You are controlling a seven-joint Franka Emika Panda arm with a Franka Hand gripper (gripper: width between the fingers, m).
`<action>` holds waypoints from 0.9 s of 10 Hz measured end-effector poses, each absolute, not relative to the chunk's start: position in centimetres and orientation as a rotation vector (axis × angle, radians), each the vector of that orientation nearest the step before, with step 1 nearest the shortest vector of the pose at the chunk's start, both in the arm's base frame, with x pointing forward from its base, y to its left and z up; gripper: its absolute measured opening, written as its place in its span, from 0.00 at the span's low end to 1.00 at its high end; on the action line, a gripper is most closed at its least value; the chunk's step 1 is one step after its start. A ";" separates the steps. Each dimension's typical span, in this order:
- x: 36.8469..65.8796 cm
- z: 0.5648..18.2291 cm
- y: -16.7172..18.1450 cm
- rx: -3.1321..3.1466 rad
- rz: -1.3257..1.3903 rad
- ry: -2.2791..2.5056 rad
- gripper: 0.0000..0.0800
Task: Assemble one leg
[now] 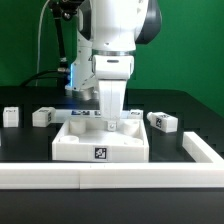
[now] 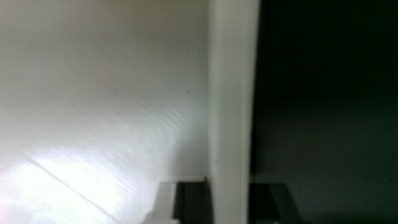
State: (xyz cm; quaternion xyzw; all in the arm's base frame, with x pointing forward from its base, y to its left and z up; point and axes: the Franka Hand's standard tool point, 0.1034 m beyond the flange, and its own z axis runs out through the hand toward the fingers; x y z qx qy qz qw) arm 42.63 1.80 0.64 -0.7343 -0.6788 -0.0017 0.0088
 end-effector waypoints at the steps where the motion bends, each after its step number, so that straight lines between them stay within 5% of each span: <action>1: 43.6 0.6 2.4 -2.269 -0.021 -2.154 0.07; 9: 48.0 0.6 7.6 -2.223 -0.084 -2.207 0.08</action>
Offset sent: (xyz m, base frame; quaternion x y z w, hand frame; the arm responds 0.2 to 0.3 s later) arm 0.0330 0.0391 -0.0170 -0.0124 0.0008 -0.0471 0.9988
